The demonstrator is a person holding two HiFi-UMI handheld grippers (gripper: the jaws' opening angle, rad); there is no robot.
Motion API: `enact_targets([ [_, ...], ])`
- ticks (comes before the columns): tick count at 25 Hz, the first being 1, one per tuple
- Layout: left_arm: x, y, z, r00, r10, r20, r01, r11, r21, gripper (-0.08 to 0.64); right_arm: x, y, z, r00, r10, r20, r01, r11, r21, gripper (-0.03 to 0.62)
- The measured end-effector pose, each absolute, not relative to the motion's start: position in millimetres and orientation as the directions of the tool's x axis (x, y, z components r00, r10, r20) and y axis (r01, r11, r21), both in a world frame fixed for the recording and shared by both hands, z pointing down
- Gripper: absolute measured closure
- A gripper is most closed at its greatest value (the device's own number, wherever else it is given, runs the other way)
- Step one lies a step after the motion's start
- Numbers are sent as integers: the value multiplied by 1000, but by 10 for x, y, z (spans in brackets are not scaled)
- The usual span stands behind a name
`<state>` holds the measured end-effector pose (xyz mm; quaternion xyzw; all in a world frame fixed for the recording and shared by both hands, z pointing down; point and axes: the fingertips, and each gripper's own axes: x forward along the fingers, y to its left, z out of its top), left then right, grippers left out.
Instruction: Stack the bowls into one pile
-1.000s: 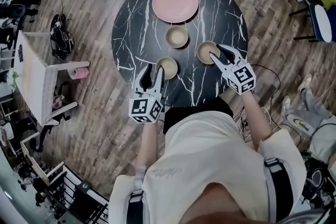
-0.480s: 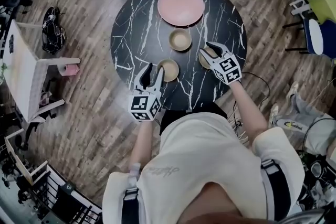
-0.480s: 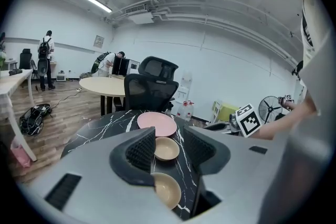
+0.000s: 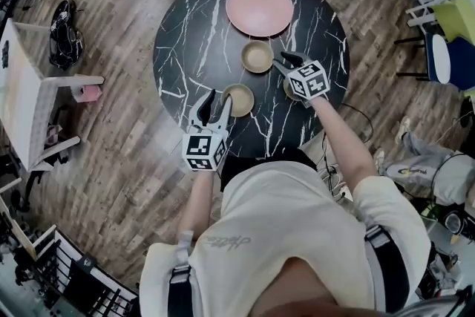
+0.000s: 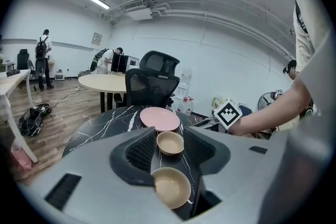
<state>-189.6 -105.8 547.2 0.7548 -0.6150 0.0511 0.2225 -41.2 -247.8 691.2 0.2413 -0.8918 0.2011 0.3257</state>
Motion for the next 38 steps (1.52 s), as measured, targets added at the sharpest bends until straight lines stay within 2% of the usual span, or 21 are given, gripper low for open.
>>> enact_targets([
  [13,-1721,-1090,5732,333,-860,387,-921,-209,328,379,-568,-2591,7327,-571,-133,810,-584,759,-287,423],
  [21,-1799,-1116,5769,345,-853,391,-916,-216,338,379,-644,-2651,7448,-546,-80,834,-608,722,-329,457],
  [24,-1855,-1116,5768,339,-855,392,-918,-210,336,379,-625,-2672,7495,-512,-87,854,-615,731,-294,508],
  [30,-2013,-1070,5780,307,-866,395,-920,-164,356,379,-612,-2703,7500,-506,-115,855,-645,708,-287,533],
  [32,-2054,-1050,5782,300,-868,396,-923,-159,351,379,-622,-2708,7491,-507,-135,851,-654,704,-278,564],
  [38,-2132,-1016,5770,281,-875,395,-929,-144,341,379,-676,-2671,7438,-540,-165,826,-664,686,-297,569],
])
